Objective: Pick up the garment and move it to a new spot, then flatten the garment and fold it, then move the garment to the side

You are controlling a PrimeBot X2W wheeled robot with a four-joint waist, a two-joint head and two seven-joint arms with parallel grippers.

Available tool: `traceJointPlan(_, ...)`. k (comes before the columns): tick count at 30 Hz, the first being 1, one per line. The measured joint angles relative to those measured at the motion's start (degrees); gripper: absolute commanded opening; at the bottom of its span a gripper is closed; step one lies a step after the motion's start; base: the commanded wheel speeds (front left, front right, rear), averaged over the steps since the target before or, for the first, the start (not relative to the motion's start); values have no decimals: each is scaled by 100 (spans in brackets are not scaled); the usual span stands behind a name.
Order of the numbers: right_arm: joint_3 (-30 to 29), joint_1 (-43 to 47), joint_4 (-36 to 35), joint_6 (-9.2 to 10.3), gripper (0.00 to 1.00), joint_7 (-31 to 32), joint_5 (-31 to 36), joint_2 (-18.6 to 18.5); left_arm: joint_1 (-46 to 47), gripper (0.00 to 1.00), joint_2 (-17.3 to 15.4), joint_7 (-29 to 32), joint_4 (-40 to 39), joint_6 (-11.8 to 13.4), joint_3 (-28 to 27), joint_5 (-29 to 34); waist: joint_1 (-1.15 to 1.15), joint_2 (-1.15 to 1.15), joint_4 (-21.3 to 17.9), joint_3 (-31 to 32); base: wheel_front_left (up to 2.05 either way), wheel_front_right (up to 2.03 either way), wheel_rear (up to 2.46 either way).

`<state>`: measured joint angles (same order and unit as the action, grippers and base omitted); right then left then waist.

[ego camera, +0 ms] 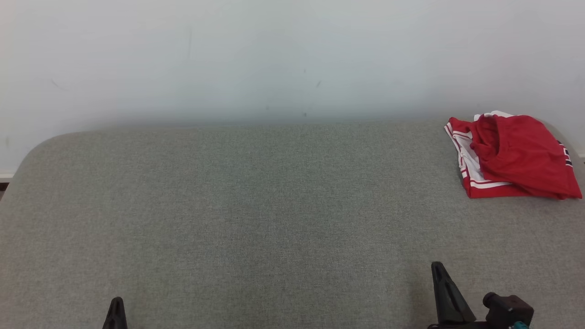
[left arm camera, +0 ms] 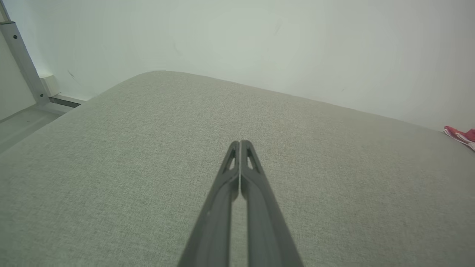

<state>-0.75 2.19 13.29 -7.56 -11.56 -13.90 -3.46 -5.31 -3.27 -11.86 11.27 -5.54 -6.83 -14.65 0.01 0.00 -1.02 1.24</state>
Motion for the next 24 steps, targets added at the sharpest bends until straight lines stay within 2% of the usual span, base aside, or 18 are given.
traceJointPlan(24, -172, -237, 11, 1, 0, 554, -2388, 16, 309, 0, 10, 531, 49, -51, 41, -2397, 0, 0, 21, -30, 0, 0, 0)
